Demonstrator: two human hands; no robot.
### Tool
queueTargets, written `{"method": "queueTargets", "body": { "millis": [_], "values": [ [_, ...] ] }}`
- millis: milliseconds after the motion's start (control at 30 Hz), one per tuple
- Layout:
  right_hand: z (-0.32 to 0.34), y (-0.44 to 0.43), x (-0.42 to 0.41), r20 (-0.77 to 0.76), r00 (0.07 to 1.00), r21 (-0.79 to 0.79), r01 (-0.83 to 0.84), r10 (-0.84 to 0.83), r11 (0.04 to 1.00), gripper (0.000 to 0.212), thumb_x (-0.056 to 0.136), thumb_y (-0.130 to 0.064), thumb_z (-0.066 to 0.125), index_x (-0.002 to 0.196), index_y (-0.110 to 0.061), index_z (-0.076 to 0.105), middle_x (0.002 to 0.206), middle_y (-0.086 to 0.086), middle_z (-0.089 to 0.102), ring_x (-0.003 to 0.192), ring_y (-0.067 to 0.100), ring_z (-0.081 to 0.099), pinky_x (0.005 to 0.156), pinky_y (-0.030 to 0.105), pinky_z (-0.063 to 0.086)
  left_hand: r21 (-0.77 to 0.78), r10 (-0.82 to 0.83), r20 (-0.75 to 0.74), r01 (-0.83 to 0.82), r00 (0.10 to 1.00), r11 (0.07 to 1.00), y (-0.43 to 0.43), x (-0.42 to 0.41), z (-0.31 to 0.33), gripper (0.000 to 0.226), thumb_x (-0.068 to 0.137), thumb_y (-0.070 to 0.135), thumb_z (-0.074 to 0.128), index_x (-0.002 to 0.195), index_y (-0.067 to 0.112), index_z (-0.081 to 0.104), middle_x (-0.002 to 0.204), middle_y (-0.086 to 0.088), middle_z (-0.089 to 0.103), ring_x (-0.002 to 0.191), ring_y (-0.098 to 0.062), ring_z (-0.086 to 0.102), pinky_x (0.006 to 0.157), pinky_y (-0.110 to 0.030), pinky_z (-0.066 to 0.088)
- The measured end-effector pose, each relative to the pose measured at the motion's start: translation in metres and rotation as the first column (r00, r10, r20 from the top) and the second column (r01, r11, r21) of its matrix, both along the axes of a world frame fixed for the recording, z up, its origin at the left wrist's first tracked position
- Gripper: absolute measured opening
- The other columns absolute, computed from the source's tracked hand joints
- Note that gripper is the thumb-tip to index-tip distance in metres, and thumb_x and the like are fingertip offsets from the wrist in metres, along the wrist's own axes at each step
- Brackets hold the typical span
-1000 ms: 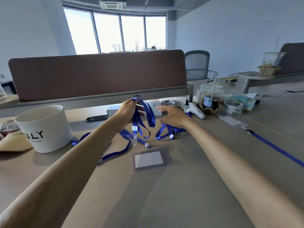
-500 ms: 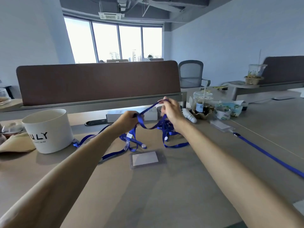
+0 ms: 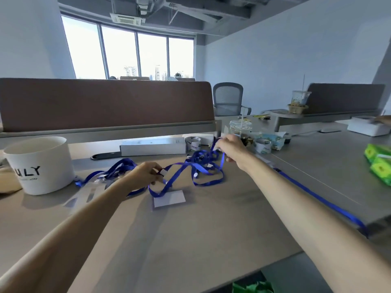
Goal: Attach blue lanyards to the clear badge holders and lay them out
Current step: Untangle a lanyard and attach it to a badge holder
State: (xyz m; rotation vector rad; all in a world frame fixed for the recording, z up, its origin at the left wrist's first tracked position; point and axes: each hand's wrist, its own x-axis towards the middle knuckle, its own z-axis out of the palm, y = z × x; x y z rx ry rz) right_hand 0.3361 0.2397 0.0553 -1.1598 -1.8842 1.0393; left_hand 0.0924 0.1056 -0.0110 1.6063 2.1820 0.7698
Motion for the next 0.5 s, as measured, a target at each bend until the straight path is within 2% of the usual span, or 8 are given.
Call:
{"method": "queueTargets", "body": {
  "millis": [67, 100, 167, 200, 300, 400, 467, 500],
  "values": [
    [-0.006, -0.004, 0.003, 0.151, 0.985, -0.01, -0.079, 0.08, 0.997, 0.042, 0.072, -0.014, 0.058, 0.113, -0.019, 0.061, 0.11, 0.002, 0.06, 0.099, 0.017, 0.053, 0.076, 0.03, 0.046, 0.017, -0.013, 0.077, 0.012, 0.997, 1.0, 0.0, 0.007, 0.009, 0.013, 0.088, 0.013, 0.065, 0.1, 0.01, 0.063, 0.084, -0.003, 0.069, 0.081, -0.021, 0.065, 0.075, -0.03, 0.053],
    [-0.01, -0.008, 0.002, 0.211, 0.973, 0.033, -0.106, 0.097, 0.994, 0.056, 0.07, -0.016, 0.059, 0.125, -0.024, 0.058, 0.125, 0.0, 0.057, 0.112, 0.017, 0.05, 0.088, 0.03, 0.043, 0.028, -0.026, 0.119, 0.023, 0.993, 0.999, 0.0, 0.012, 0.014, 0.011, 0.089, 0.011, 0.062, 0.099, 0.008, 0.063, 0.084, -0.004, 0.069, 0.08, -0.02, 0.065, 0.077, -0.029, 0.054],
    [-0.02, -0.018, -0.004, 0.269, 0.952, 0.225, -0.21, 0.146, 0.951, 0.063, 0.072, -0.014, 0.062, 0.133, -0.026, 0.055, 0.14, -0.001, 0.048, 0.128, 0.016, 0.042, 0.099, 0.026, 0.034, 0.071, -0.049, 0.179, 0.037, 0.983, 0.997, -0.002, 0.021, 0.023, 0.009, 0.092, 0.011, 0.058, 0.097, 0.007, 0.063, 0.085, -0.004, 0.07, 0.076, -0.017, 0.066, 0.073, -0.025, 0.054],
    [-0.026, -0.023, -0.008, 0.293, 0.937, 0.346, -0.292, 0.193, 0.892, 0.06, 0.075, -0.011, 0.064, 0.133, -0.024, 0.057, 0.141, 0.0, 0.047, 0.131, 0.016, 0.04, 0.1, 0.023, 0.03, 0.097, -0.061, 0.214, 0.041, 0.975, 0.994, -0.003, 0.025, 0.027, 0.01, 0.093, 0.012, 0.056, 0.097, 0.008, 0.064, 0.086, -0.004, 0.071, 0.074, -0.016, 0.066, 0.07, -0.025, 0.054],
    [-0.043, -0.037, -0.023, 0.355, 0.864, 0.518, -0.499, 0.356, 0.695, 0.048, 0.079, -0.009, 0.069, 0.127, -0.017, 0.064, 0.131, 0.002, 0.059, 0.121, 0.016, 0.053, 0.103, 0.028, 0.039, 0.148, -0.107, 0.324, 0.062, 0.94, 0.987, -0.007, 0.036, 0.035, 0.015, 0.096, 0.011, 0.051, 0.102, 0.008, 0.065, 0.094, -0.01, 0.071, 0.072, -0.017, 0.067, 0.065, -0.024, 0.056],
    [-0.057, -0.046, -0.034, 0.294, 0.874, 0.579, -0.485, 0.388, 0.655, 0.04, 0.084, -0.015, 0.073, 0.124, -0.014, 0.066, 0.112, 0.001, 0.071, 0.099, 0.013, 0.066, 0.086, 0.033, 0.054, 0.149, -0.125, 0.423, 0.068, 0.897, 0.987, -0.013, 0.043, 0.038, 0.017, 0.095, 0.01, 0.052, 0.11, 0.006, 0.058, 0.099, -0.016, 0.068, 0.077, -0.02, 0.066, 0.069, -0.026, 0.056],
    [-0.06, -0.049, -0.035, 0.22, 0.909, 0.646, -0.407, 0.353, 0.646, 0.033, 0.089, -0.022, 0.069, 0.121, -0.014, 0.067, 0.093, -0.005, 0.072, 0.076, -0.001, 0.064, 0.07, 0.023, 0.054, 0.146, -0.138, 0.476, 0.076, 0.869, 0.986, -0.016, 0.041, 0.037, 0.017, 0.093, 0.011, 0.055, 0.11, 0.009, 0.055, 0.098, -0.013, 0.069, 0.074, -0.019, 0.065, 0.071, -0.028, 0.056],
    [-0.061, -0.05, -0.035, 0.19, 0.921, 0.648, -0.379, 0.341, 0.661, 0.03, 0.092, -0.022, 0.066, 0.12, -0.013, 0.067, 0.084, -0.008, 0.069, 0.066, -0.006, 0.059, 0.063, 0.017, 0.048, 0.146, -0.138, 0.482, 0.075, 0.865, 0.986, -0.018, 0.039, 0.035, 0.015, 0.093, 0.012, 0.055, 0.108, 0.011, 0.055, 0.095, -0.01, 0.07, 0.071, -0.017, 0.064, 0.07, -0.029, 0.055]
  ]
}}
